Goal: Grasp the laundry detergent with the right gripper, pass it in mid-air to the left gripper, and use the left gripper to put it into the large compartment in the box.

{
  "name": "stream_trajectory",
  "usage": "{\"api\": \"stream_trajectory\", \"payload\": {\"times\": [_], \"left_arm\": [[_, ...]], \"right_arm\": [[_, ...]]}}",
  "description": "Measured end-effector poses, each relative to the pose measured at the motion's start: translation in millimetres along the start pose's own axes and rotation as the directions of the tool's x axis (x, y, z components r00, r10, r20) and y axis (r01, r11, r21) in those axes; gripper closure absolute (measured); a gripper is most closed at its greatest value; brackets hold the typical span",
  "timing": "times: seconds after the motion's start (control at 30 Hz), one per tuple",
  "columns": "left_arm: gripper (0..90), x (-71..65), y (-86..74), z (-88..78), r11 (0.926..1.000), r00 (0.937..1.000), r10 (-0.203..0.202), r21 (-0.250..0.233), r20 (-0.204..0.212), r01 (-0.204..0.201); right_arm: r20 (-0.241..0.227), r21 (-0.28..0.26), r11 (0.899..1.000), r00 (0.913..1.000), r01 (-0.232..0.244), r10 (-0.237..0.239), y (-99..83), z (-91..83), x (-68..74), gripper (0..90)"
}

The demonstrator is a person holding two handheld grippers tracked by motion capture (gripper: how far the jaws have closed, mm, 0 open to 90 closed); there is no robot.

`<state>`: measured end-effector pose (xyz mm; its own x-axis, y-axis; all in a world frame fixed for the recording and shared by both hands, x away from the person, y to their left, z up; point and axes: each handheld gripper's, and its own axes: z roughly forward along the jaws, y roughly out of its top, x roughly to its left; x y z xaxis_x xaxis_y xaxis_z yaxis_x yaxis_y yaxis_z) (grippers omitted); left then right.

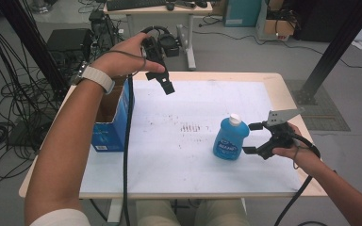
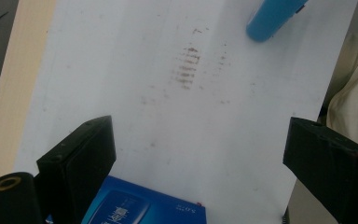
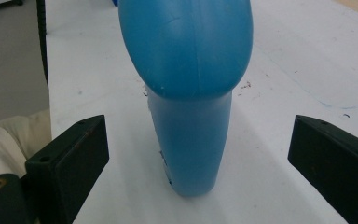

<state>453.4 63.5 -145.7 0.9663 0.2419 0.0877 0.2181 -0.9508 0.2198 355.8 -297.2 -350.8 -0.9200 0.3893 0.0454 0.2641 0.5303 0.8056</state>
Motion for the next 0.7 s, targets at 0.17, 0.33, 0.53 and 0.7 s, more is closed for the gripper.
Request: {"api": "stream_trajectory", "payload": {"times": [0.17,0.33,0.53,0.7], "left_arm": [[9.5,0.1,-0.2,0.1,1.0000,1.0000,0.001,0.002,0.000,-0.001],[9.6,0.6,-0.6,0.6,1.0000,1.0000,-0.002,0.005,-0.003,0.002],[9.6,0.7,-1.3,2.5,1.0000,1.0000,-0.004,0.006,0.000,0.004],[9.6,1.2,-1.9,3.4,1.0000,1.0000,-0.002,0.006,0.004,0.002]], "right_arm": [[0.000,0.002,1.000,1.0000,0.006,-0.006,-0.2,0.0,-0.8,5.0],[0.002,-0.003,1.000,1.0000,0.007,-0.007,-0.8,1.1,-1.1,4.9],[0.004,-0.003,1.000,1.0000,0.007,-0.007,-1.3,1.8,-1.2,4.9],[0.004,0.002,1.000,1.0000,0.000,0.000,-2.2,2.4,-1.0,4.9]]}}
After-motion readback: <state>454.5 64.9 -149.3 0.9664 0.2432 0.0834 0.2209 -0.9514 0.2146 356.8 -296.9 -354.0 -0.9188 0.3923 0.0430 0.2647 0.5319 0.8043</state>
